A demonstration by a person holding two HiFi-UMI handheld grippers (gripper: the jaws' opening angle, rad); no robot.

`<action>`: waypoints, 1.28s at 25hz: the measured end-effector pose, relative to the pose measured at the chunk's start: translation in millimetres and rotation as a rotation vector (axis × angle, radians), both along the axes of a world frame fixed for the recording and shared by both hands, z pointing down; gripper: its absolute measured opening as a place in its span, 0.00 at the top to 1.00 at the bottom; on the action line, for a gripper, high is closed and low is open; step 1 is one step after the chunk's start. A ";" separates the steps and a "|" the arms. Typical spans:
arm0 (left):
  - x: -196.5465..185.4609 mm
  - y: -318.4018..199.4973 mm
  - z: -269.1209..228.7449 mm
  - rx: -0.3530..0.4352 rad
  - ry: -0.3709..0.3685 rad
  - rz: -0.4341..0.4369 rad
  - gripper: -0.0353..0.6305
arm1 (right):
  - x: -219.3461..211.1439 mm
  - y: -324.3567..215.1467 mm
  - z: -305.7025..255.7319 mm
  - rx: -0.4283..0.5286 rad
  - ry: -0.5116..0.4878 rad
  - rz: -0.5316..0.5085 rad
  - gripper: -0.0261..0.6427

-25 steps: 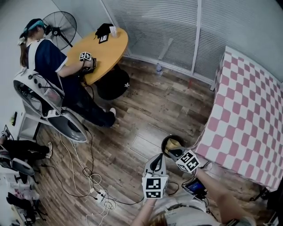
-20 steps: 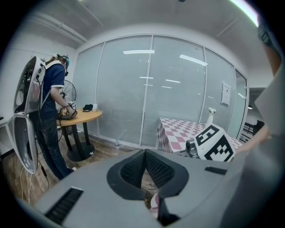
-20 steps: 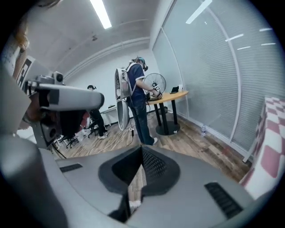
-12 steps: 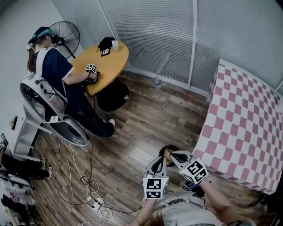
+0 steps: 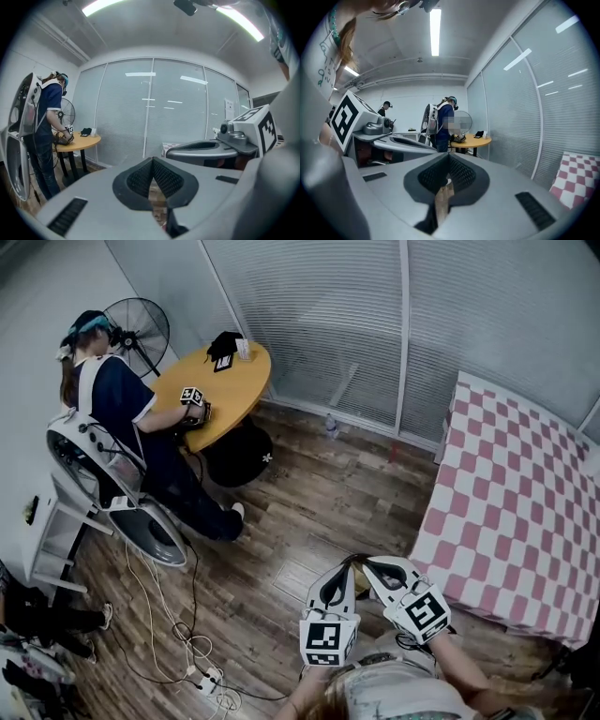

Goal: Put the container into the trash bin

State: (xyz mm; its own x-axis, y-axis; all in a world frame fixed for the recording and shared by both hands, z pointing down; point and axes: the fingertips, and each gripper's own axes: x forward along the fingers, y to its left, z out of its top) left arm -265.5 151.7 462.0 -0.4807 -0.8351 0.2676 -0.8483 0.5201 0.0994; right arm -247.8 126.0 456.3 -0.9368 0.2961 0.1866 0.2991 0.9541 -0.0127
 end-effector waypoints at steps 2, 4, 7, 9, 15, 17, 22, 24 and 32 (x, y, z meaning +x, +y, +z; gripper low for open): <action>1.3 -1.1 -15.2 0.025 -0.022 0.006 0.94 | 1.9 1.1 -14.7 0.024 -0.019 -0.002 0.97; 2.6 -0.9 -29.5 0.045 -0.057 0.010 0.94 | 3.1 0.9 -28.5 0.040 -0.046 0.002 0.97; 6.7 -1.1 -47.2 0.076 -0.103 0.023 0.94 | 6.3 -1.9 -47.7 0.041 -0.087 0.025 0.97; 10.4 -2.8 -56.6 0.105 -0.121 0.034 0.94 | 9.1 -3.5 -56.9 0.040 -0.108 0.039 0.97; 19.2 -6.9 -66.4 0.105 -0.132 0.056 0.94 | 14.9 -2.3 -68.2 0.046 -0.131 0.054 0.97; 21.1 -6.2 -65.7 0.108 -0.124 0.052 0.94 | 16.1 -1.2 -69.4 0.051 -0.135 0.050 0.97; 25.7 -3.3 -61.0 0.088 -0.125 0.057 0.94 | 20.9 -2.2 -70.1 0.045 -0.132 0.070 0.97; 25.0 -3.7 -60.1 0.085 -0.126 0.059 0.94 | 21.6 -3.4 -70.0 0.044 -0.126 0.079 0.97; 24.0 -7.6 -60.9 0.085 -0.121 0.063 0.94 | 21.7 -7.9 -66.9 0.037 -0.105 0.087 0.97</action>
